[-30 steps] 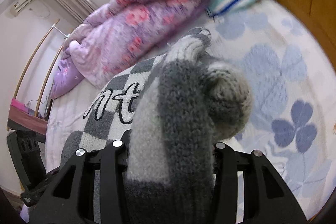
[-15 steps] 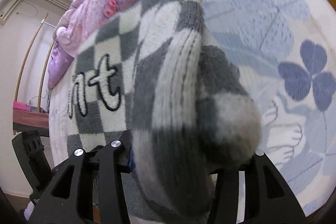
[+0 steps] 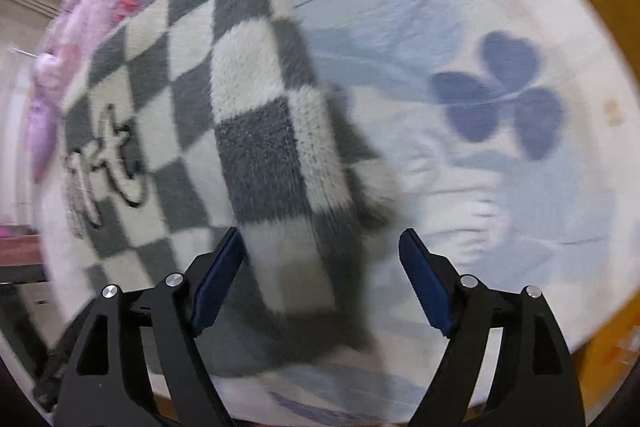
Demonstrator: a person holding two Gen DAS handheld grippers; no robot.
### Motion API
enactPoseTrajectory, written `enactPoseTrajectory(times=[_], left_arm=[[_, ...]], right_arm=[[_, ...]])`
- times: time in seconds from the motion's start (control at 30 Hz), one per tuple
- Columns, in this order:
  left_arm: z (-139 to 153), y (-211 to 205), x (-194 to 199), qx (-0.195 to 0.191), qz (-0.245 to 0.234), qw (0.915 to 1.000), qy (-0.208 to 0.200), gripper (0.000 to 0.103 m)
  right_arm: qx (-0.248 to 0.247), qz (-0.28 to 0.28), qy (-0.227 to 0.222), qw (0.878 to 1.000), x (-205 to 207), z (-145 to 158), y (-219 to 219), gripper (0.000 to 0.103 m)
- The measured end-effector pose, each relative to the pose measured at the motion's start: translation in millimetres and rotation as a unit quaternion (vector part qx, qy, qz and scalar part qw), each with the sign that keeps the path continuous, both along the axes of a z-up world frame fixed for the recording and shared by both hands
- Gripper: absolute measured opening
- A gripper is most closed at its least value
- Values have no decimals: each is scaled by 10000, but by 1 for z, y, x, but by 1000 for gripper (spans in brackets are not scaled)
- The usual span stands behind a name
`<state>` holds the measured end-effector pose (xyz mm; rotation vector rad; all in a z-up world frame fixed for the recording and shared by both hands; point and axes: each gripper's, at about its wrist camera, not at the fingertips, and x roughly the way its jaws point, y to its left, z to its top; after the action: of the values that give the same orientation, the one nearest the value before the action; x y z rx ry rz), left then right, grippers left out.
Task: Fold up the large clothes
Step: 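Lower the bundle onto the bed beside the white towel and open both tools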
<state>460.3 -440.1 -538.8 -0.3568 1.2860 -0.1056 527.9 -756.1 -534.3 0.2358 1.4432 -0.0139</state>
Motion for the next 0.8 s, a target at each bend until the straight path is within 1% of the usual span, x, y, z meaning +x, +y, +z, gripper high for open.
enactPoseTrajectory(times=[0.03, 0.07, 0.1, 0.13, 0.17, 0.23, 0.33, 0.43, 0.5, 0.6, 0.7, 0.73, 0.8], left_arm=[[-3, 1, -3, 54, -22, 10000, 58, 87], [-7, 2, -6, 153, -9, 9998, 138, 86], [-8, 2, -6, 150, 16, 9997, 174, 86], [-10, 2, -8, 135, 45, 9996, 229, 86], [-14, 2, -8, 184, 61, 9994, 285, 86], [-20, -3, -5, 277, -61, 9990, 344, 88], [-28, -7, 0, 272, -195, 9985, 431, 88], [-29, -13, 2, 444, -318, 9978, 388, 88], [-27, -12, 2, 436, -267, 9979, 401, 88], [-19, -4, -2, 265, -114, 9987, 416, 88], [-4, 7, -8, 153, 64, 9992, 377, 90], [1, 12, -10, 69, 127, 9992, 372, 90], [10, 22, -14, 32, 278, 9989, 379, 91]], right_arm=[[-168, 118, -85, 9998, -1, 5, 3, 71], [-196, 262, -148, 9994, -1, 7, 7, 63], [-179, 490, -117, 9986, 0, 4, 14, 46], [-209, 637, -10, 9978, 3, -4, 19, 33], [-318, 760, 112, 9965, 7, -15, 24, 31], [-532, 802, 247, 9950, 14, -33, 25, 30], [-547, 617, 412, 9957, 15, -53, 17, 30], [-555, 604, 434, 9957, 16, -54, 14, 30], [-574, 614, 414, 9956, 14, -46, 14, 30], [-741, 731, 309, 9941, 9, -27, 19, 33], [-995, 989, 127, 9900, 0, -2, 38, 36], [-1029, 1044, 55, 9892, -4, 7, 47, 39], [-1013, 1194, -43, 9876, -10, 24, 68, 43]])
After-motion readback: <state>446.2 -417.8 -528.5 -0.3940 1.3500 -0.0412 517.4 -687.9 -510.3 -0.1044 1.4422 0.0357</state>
